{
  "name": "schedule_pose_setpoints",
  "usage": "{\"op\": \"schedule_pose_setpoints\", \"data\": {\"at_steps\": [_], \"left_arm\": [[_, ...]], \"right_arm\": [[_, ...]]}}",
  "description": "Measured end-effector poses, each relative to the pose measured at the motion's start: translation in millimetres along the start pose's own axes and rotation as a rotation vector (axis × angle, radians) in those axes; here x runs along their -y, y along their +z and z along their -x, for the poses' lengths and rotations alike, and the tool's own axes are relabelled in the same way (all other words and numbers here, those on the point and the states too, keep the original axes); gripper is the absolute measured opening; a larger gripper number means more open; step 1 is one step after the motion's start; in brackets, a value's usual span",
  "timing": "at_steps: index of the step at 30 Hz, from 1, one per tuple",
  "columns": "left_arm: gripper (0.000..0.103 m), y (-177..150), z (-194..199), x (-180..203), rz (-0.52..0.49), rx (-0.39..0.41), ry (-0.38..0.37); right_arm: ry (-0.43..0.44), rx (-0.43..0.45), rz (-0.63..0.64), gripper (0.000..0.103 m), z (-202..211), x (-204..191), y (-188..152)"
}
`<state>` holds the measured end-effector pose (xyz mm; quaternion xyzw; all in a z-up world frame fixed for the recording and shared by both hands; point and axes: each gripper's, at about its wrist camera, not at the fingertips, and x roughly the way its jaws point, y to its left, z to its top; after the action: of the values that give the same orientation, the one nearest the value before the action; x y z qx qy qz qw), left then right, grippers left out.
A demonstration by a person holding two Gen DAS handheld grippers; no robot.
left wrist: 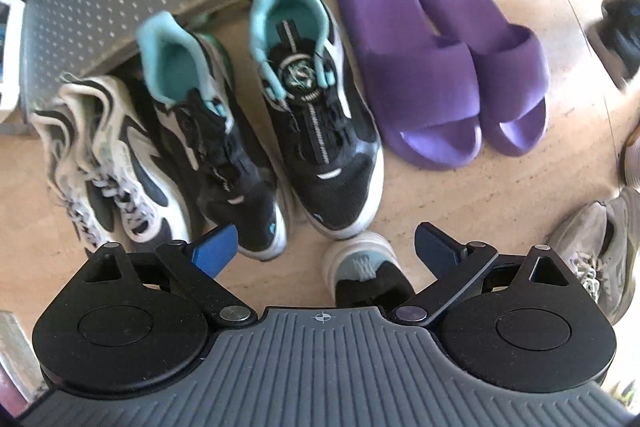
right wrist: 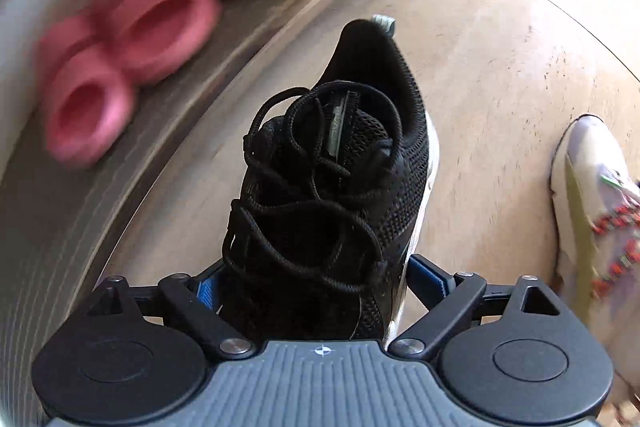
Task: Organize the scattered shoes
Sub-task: 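Grasp the second black laced sneaker with the right gripper and carry it toward the row, then set the black laced sneaker beside the first black sneaker with the right gripper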
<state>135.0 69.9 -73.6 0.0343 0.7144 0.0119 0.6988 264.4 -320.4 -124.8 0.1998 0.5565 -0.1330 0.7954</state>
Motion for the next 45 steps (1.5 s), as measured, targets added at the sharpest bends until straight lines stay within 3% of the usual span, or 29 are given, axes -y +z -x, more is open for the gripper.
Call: {"op": "schedule_pose_setpoints", "data": {"at_steps": [4,6,10,11,13,15,17,21,24,27,31,37,45], "left_arm": [[0.097,-9.3,16.5,-2.3,0.026,0.041,0.026],[0.097,-16.6,33.3,-2.7,0.037,0.075,0.0],[0.097,-39.1,67.1,-1.4,0.044,0.123,-0.039],[0.097,-45.9,74.5,-0.9,0.042,0.124,-0.043],[0.097,-62.3,92.4,0.0,0.034,0.138,-0.063],[0.097,-75.7,105.0,0.0,0.041,0.16,-0.073],[0.097,-88.7,108.9,-3.0,0.063,0.173,-0.077],[0.097,-95.7,97.9,-8.8,0.108,0.157,-0.081],[0.096,-86.6,85.8,-10.8,0.142,0.139,-0.074],[0.096,-77.8,91.7,-4.8,0.102,0.172,-0.086],[0.097,-63.5,99.9,7.5,0.046,0.214,-0.083],[0.097,-56.9,89.8,20.0,-0.048,0.182,-0.08],[0.097,-54.1,81.5,1.1,-0.005,0.168,-0.061]], "right_arm": [[0.099,-0.094,0.172,0.09,53.1,-21.4,-63.1],[0.156,-0.195,0.305,0.09,82.8,-33.2,-117.9],[0.197,-0.312,0.481,0.09,102.1,-45.1,-198.2],[0.206,-0.319,0.546,0.089,103.4,-50.7,-223.3],[0.219,-0.291,0.615,0.088,101.9,-60.5,-241.5],[0.242,-0.195,0.734,0.088,98.2,-72.9,-271.3],[0.24,-0.16,0.806,0.088,82.3,-74.3,-292.4],[0.146,-0.166,0.84,0.092,59.4,-76.3,-298.1],[0.19,-0.184,0.783,0.093,75.1,-69.2,-279.6],[0.188,-0.173,0.684,0.093,80.0,-65.2,-266.6],[0.194,-0.22,0.572,0.091,73.3,-53.9,-258.5],[0.15,-0.277,0.558,0.089,60.4,-57.3,-269.3],[0.029,-0.414,0.547,0.097,10.5,-80.8,-293.1]]}}
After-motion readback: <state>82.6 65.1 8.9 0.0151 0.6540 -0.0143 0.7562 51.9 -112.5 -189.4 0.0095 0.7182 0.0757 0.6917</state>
